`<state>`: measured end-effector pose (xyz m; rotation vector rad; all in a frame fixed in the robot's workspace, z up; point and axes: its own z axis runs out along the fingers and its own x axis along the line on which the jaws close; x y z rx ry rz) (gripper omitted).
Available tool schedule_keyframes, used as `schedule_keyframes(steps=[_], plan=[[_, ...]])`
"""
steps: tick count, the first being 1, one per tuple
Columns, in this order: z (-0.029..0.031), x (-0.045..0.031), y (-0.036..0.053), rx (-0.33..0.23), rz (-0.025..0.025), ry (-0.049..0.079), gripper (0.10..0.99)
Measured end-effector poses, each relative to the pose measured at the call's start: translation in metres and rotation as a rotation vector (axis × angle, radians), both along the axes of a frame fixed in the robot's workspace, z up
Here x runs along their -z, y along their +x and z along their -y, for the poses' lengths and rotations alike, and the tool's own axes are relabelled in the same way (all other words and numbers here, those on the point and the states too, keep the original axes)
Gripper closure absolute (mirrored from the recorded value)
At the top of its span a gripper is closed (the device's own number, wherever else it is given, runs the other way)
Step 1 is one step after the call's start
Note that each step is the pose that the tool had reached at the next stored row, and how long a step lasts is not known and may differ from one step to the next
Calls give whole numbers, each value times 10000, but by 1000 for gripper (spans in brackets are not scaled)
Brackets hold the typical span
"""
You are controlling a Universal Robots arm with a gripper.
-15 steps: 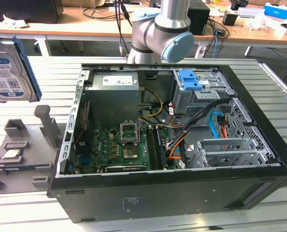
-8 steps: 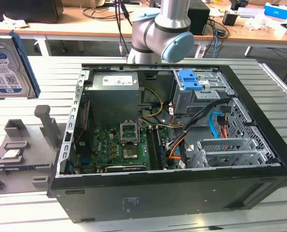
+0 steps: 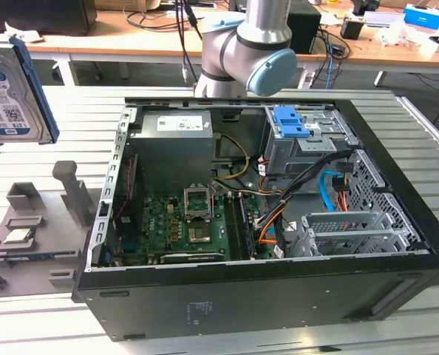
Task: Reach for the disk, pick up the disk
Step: 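Pick up the disk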
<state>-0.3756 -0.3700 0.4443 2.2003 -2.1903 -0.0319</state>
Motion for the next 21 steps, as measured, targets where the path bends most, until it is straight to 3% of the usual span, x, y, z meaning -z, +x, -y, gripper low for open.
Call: schedule_keyframes(steps=[4, 8, 12, 21], plan=[[0, -61, 1, 0, -1, 0, 722], [0, -196, 5, 0, -6, 0, 722], [0, -278, 11, -1, -13, 0, 722], [0, -406, 19, 0, -26, -1, 722]])
